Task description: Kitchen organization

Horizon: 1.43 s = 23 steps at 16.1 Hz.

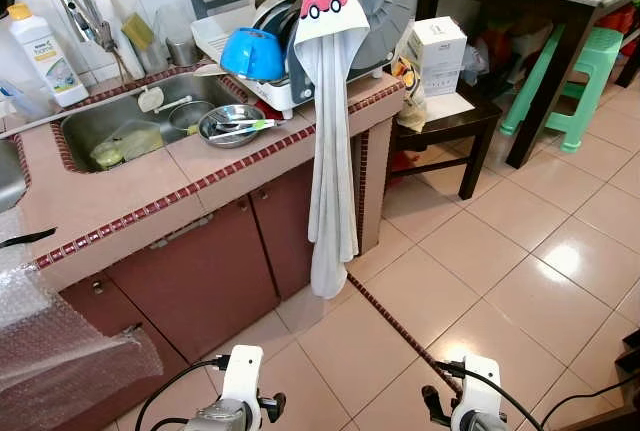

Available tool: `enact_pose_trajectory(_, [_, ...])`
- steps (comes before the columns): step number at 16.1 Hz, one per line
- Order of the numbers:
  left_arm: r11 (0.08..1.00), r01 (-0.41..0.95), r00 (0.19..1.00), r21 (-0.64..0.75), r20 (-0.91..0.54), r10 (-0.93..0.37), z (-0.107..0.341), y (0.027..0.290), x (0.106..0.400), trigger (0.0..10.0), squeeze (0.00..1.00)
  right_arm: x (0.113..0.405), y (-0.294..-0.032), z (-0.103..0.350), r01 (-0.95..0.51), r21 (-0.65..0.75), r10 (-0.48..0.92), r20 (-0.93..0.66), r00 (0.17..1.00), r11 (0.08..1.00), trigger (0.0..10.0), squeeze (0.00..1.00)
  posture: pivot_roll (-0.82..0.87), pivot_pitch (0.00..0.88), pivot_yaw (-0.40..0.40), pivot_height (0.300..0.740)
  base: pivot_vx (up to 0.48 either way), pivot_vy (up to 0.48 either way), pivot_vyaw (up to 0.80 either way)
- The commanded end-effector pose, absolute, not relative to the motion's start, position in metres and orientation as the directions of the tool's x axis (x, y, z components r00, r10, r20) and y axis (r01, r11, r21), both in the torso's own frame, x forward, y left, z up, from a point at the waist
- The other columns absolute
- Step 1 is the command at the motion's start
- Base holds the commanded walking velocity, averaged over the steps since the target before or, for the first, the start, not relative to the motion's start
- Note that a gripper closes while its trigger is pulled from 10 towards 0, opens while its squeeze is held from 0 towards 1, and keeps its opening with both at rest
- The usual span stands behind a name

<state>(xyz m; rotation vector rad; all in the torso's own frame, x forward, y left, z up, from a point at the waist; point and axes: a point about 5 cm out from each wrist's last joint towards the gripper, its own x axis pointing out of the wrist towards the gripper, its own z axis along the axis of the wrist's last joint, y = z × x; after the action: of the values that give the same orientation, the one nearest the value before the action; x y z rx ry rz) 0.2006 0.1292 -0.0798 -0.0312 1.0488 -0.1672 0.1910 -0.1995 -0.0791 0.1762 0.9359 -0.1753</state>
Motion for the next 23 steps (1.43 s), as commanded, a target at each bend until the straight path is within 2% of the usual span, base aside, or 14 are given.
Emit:
enact_pose_trajectory(1, [0.995, 0.103, 0.609, 0.014, -0.791, -0.052, -0.049, 0.147, 0.252, 10.0, 0.0, 0.198, -0.189, -0.079, 0.105, -0.102, -0.141, -0.861, 0.489, 0.989, 10.0, 0.0, -0.06, 0.0, 0.128, 0.74, 0.0, 0.0, 0.0])
enact_pose_trajectory(4, [0.996, 0.09, 0.582, -0.011, -0.811, -0.062, -0.055, 0.145, 0.242, 10.0, 0.0, 0.198, -0.187, -0.079, 0.133, -0.077, -0.135, -0.853, 0.503, 0.988, 10.0, 0.0, -0.06, 0.0, 0.118, 0.74, 0.0, 0.0, 0.0])
enact_pose_trajectory(6, [0.998, 0.058, 0.561, -0.02, -0.826, -0.049, -0.061, 0.148, 0.234, 10.0, 0.0, 0.196, -0.189, -0.08, 0.158, -0.077, -0.146, -0.862, 0.485, 0.984, 10.0, 0.0, -0.06, 0.0, 0.118, 0.74, 0.0, 0.0, 0.0])
enact_pose_trajectory(16, [0.994, 0.104, 0.554, 0.018, -0.831, -0.043, -0.061, 0.151, 0.233, 10.0, 0.0, 0.199, -0.184, -0.079, 0.141, -0.057, -0.121, -0.858, 0.499, 0.988, 10.0, 0.0, -0.05, 0.0, 0.125, 0.74, 0.0, 0.0, 0.0])
enact_pose_trajectory(18, [0.996, 0.085, 0.578, -0.004, -0.814, -0.052, -0.06, 0.15, 0.235, 10.0, 0.0, 0.21, -0.185, -0.072, 0.132, -0.053, -0.119, -0.817, 0.565, 0.99, 10.0, 0.0, -0.05, 0.0, 0.121, 0.74, 0.0, 0.0, 0.0])
enact_pose_trajectory(20, [0.997, 0.009, 0.623, -0.073, -0.78, -0.063, -0.054, 0.156, 0.243, 10.0, 0.0, 0.218, -0.186, -0.066, 0.12, -0.042, -0.107, -0.781, 0.616, 0.992, 10.0, 0.0, -0.06, 0.0, 0.117, 0.74, 0.0, 0.0, 0.0])
enact_pose_trajectory(22, [0.998, 0.055, 0.709, -0.021, -0.703, -0.054, -0.043, 0.166, 0.255, 10.0, 0.0, 0.225, -0.187, -0.061, 0.079, -0.044, -0.086, -0.74, 0.667, 0.996, 10.0, 0.0, -0.05, 0.0, 0.108, 0.74, 0.0, 0.0, 0.0])
enact_pose_trajectory(23, [0.997, 0.05, 0.737, -0.056, -0.672, -0.075, -0.039, 0.168, 0.259, 10.0, 0.0, 0.227, -0.19, -0.059, 0.087, -0.038, -0.088, -0.722, 0.687, 0.995, 10.0, 0.0, -0.05, 0.0, 0.107, 0.74, 0.0, 0.0, 0.0])
